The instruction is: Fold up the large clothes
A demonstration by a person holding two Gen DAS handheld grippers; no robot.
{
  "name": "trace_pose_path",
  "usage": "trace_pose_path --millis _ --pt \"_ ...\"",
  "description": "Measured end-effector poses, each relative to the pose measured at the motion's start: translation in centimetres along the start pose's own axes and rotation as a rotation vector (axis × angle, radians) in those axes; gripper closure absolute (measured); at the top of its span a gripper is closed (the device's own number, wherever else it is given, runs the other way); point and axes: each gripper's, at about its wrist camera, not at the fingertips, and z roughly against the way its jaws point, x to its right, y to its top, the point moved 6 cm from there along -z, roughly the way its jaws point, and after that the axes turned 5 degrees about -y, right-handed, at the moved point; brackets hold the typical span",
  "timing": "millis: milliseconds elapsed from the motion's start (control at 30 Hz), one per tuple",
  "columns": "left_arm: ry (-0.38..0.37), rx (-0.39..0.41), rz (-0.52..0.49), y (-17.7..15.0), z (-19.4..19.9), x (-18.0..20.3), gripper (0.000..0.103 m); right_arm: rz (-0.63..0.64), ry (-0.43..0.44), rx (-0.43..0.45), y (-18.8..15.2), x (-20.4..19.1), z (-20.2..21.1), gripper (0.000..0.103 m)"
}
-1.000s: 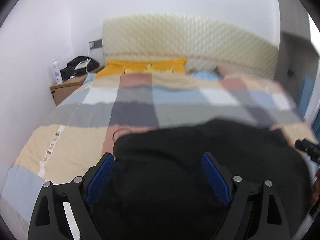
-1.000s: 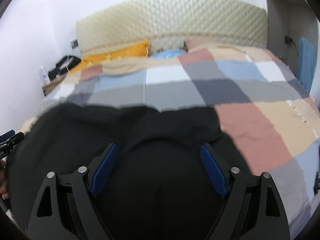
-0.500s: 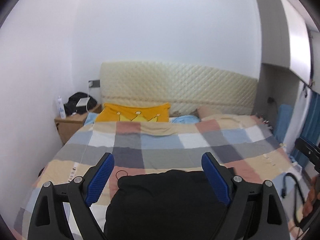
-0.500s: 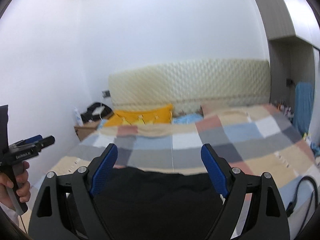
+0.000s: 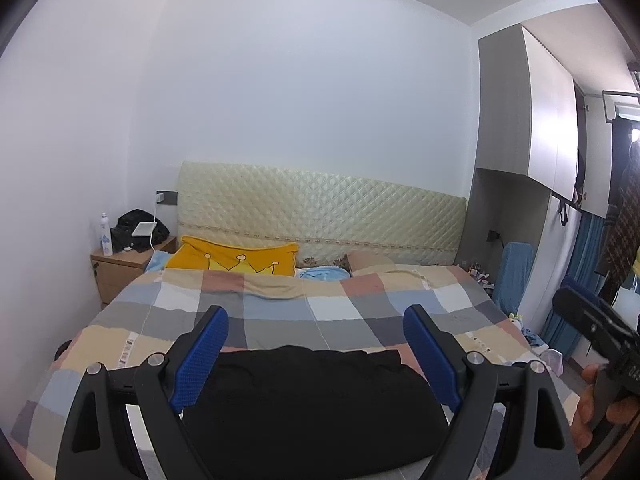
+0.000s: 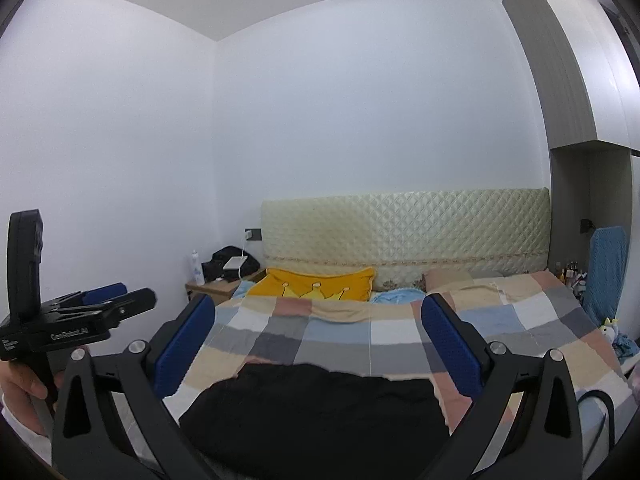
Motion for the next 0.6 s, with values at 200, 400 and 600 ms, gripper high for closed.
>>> trace_pose_path --millis 200,400,600 --pt "-0.009 -0.032 0.022 -3.3 1.6 0.5 0.014 -0.033 -0.019 -0.025 -3.4 0.0 2.2 0.000" --pt "-0.017 -0.080 0.053 -6.4 2.1 0.8 0.014 -0.057 -0.045 -0.058 -6.0 0.1 3.3 0.000" --pt "0.017 -0.139 0.045 -9.5 1.4 0.5 0.014 -0.068 -0.070 -0.120 -9.5 0.5 2.8 0.000"
